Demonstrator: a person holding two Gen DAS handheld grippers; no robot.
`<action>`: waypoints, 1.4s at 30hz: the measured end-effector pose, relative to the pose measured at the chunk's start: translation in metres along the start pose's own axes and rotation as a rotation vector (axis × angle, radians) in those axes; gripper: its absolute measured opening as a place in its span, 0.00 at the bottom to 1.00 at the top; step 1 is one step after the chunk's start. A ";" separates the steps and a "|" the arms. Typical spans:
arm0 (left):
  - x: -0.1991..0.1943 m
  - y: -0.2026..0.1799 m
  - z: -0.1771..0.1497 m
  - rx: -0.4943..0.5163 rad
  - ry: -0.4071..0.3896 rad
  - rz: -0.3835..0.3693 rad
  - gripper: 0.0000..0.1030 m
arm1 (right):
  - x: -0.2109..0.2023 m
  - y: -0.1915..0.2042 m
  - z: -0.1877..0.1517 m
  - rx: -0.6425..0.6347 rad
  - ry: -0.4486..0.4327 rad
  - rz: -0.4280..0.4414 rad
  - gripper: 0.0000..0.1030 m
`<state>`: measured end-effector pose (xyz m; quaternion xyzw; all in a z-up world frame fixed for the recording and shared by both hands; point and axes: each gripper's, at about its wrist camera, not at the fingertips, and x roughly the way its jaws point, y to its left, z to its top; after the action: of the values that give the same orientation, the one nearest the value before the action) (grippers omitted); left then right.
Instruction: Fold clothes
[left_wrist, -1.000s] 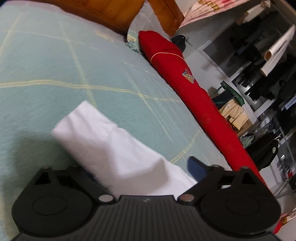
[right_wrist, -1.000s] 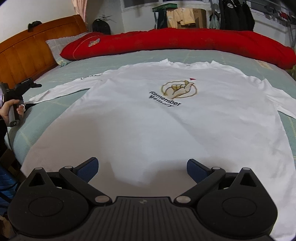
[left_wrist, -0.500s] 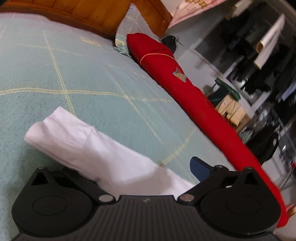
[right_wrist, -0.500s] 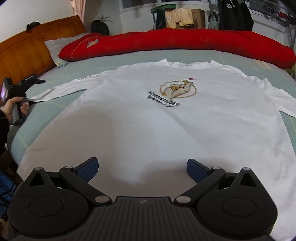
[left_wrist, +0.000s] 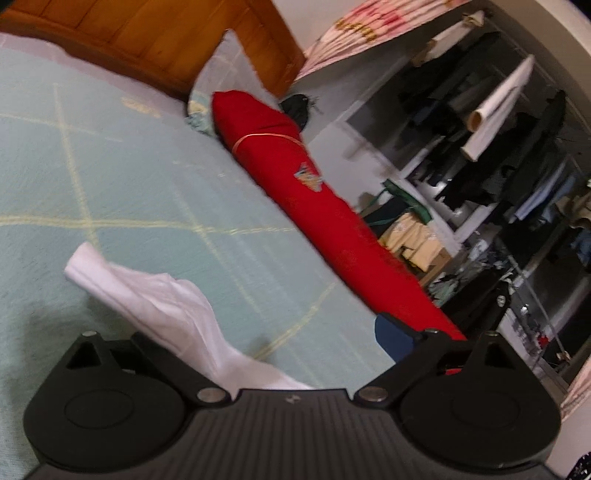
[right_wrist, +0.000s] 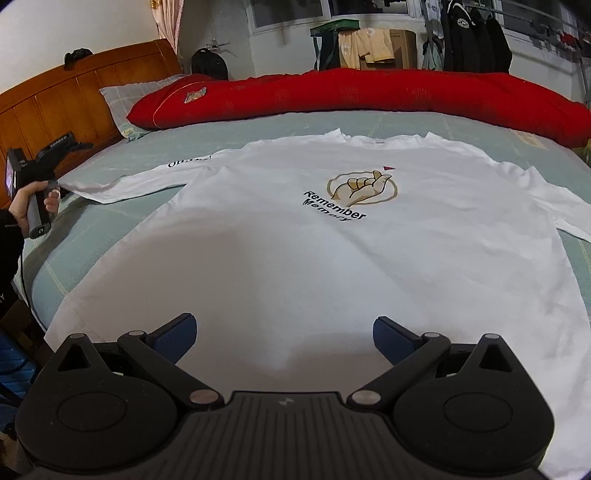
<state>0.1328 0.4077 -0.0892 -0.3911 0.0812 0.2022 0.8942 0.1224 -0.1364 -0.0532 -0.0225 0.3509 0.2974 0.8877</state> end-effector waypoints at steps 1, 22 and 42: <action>0.000 -0.004 0.001 0.004 0.000 -0.010 0.94 | -0.001 0.000 0.000 0.000 -0.002 0.000 1.00; 0.013 -0.096 0.006 0.021 0.147 -0.123 0.85 | -0.029 -0.014 -0.007 0.008 -0.056 0.010 1.00; 0.060 -0.202 -0.038 0.018 0.291 -0.237 0.85 | -0.043 -0.042 -0.014 0.091 -0.108 0.049 1.00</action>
<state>0.2733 0.2737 0.0013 -0.4151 0.1646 0.0358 0.8940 0.1119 -0.1964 -0.0436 0.0423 0.3161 0.3036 0.8979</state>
